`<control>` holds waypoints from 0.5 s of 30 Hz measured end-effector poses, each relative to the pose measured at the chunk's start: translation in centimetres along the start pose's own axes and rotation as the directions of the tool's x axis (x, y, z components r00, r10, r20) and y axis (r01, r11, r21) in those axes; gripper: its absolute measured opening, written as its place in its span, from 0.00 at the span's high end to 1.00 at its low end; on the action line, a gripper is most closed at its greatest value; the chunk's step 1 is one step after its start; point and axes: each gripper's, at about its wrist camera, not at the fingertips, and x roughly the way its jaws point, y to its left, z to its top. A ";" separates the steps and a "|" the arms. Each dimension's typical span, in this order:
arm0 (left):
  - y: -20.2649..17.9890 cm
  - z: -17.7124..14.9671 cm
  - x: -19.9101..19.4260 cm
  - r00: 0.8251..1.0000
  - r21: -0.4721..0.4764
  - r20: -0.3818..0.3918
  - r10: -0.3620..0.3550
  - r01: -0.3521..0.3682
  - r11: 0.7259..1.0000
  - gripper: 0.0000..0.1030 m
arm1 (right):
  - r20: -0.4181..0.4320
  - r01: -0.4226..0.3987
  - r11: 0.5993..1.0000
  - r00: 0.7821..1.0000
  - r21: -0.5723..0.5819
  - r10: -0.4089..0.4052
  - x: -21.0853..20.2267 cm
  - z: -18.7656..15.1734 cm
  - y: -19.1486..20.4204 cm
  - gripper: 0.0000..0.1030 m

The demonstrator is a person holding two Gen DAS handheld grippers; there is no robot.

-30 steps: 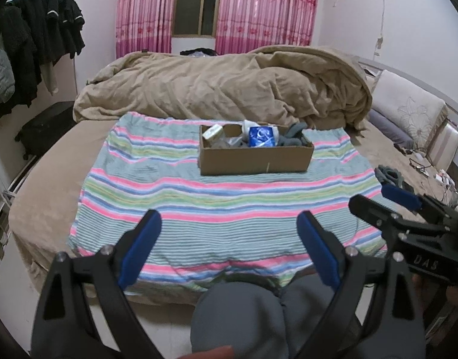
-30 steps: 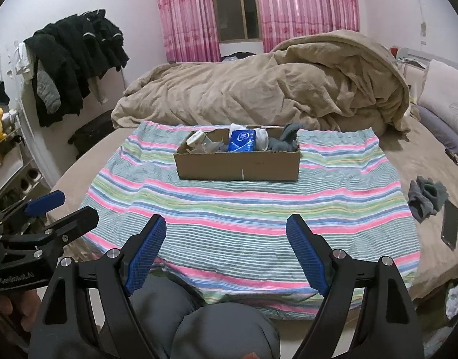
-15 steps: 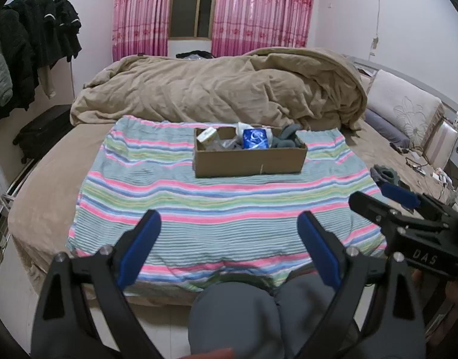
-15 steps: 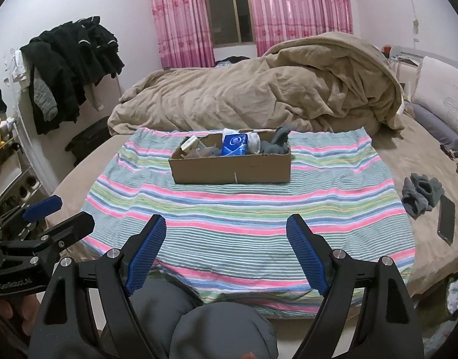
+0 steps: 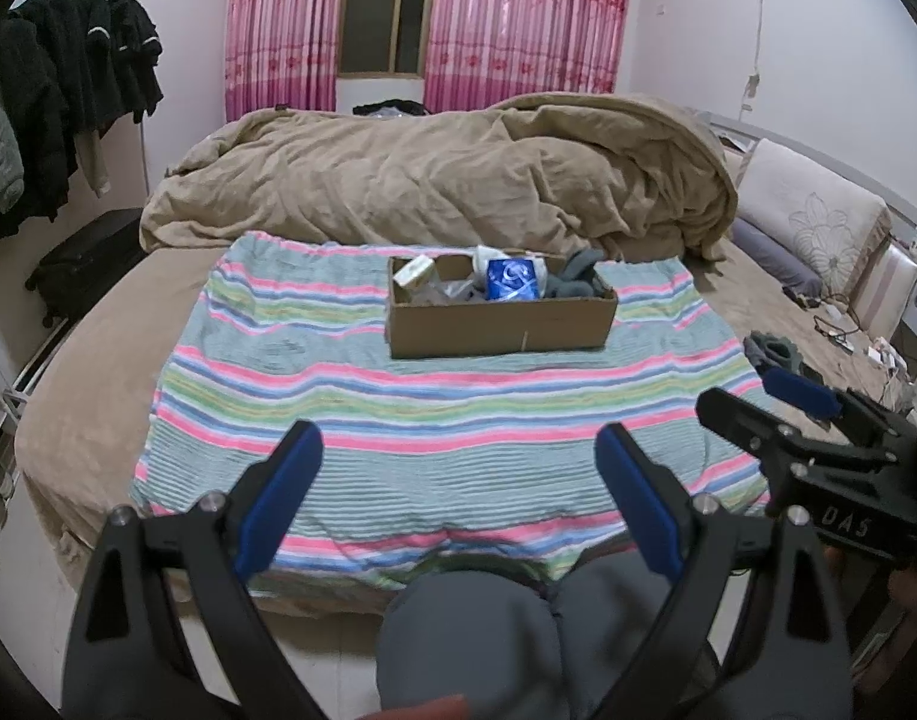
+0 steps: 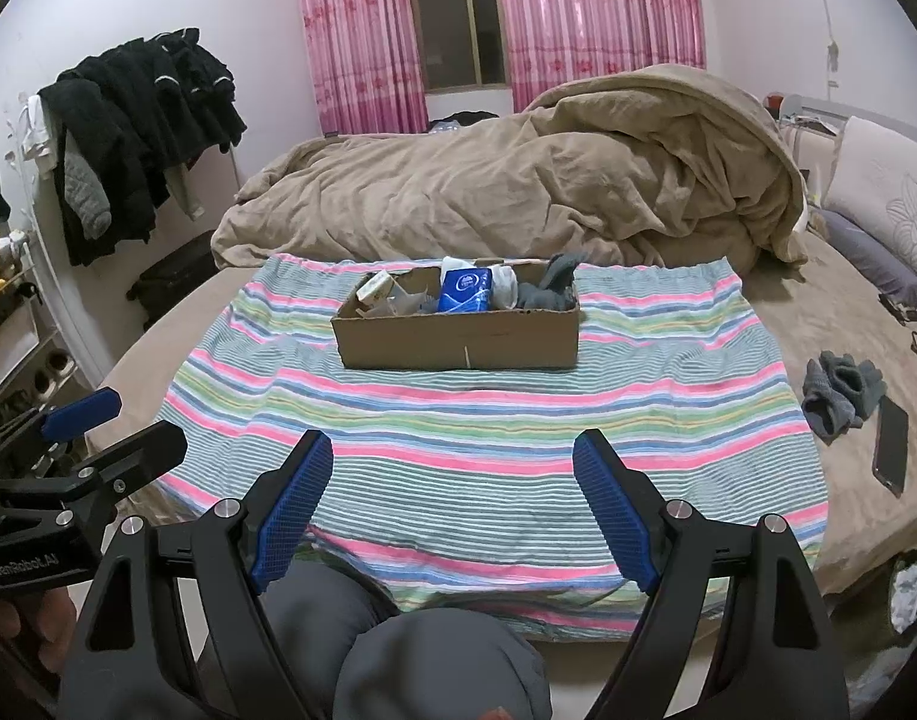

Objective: Organize objects

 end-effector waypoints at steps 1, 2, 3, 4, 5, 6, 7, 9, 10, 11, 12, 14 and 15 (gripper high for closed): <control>0.0 0.1 0.0 1.000 0.000 0.002 0.001 -0.001 1.000 0.09 | 0.000 -0.001 1.000 1.000 -0.002 0.001 0.1 0.0 -0.1 0.18; 0.0 0.1 0.1 1.000 0.001 0.003 0.000 0.000 1.000 0.09 | 0.000 0.000 1.000 1.000 -0.002 0.000 0.2 0.1 -0.1 0.18; 0.0 0.1 0.1 1.000 0.002 0.004 0.000 0.000 1.000 0.09 | 0.000 0.001 1.000 1.000 -0.002 -0.001 0.2 0.1 -0.2 0.18; -0.1 0.2 0.2 1.000 0.001 0.003 0.002 -0.002 1.000 0.09 | -0.001 0.001 1.000 1.000 -0.001 -0.001 0.3 0.0 -0.2 0.18; -0.1 0.2 0.3 1.000 -0.001 0.000 0.003 -0.003 1.000 0.09 | -0.001 0.003 1.000 1.000 0.001 -0.003 0.4 0.1 -0.3 0.18; -0.1 0.2 0.4 1.000 -0.002 -0.001 0.000 0.000 1.000 0.09 | -0.001 0.004 1.000 1.000 0.004 -0.004 0.4 0.1 -0.5 0.18; 0.0 0.3 0.5 1.000 -0.002 -0.001 -0.001 0.001 1.000 0.09 | 0.000 0.004 1.000 1.000 0.006 -0.004 0.5 0.1 -0.6 0.18; 0.1 0.3 0.5 1.000 -0.002 0.000 0.004 -0.004 1.000 0.09 | -0.001 0.005 1.000 1.000 0.012 -0.005 0.6 0.2 -0.8 0.18; 0.1 0.3 0.5 1.000 -0.002 0.001 0.005 -0.005 1.000 0.09 | -0.002 0.004 1.000 1.000 0.013 -0.004 0.7 0.2 -0.8 0.18; 0.1 0.3 0.5 1.000 -0.003 -0.001 0.005 -0.005 1.000 0.09 | -0.003 0.003 1.000 1.000 0.014 -0.003 0.8 0.3 -0.8 0.18; 0.2 0.3 0.6 1.000 -0.003 -0.003 0.007 -0.007 1.000 0.09 | -0.004 0.004 1.000 1.000 0.014 -0.004 0.8 0.3 -0.8 0.18; 0.3 0.3 0.4 1.000 -0.006 -0.002 0.010 -0.010 1.000 0.09 | -0.007 0.002 1.000 1.000 0.013 -0.002 0.9 0.3 -0.8 0.18; 0.3 0.3 0.3 1.000 -0.005 0.000 0.010 -0.010 1.000 0.09 | -0.009 0.001 1.000 1.000 0.010 -0.001 1.0 0.4 -0.7 0.18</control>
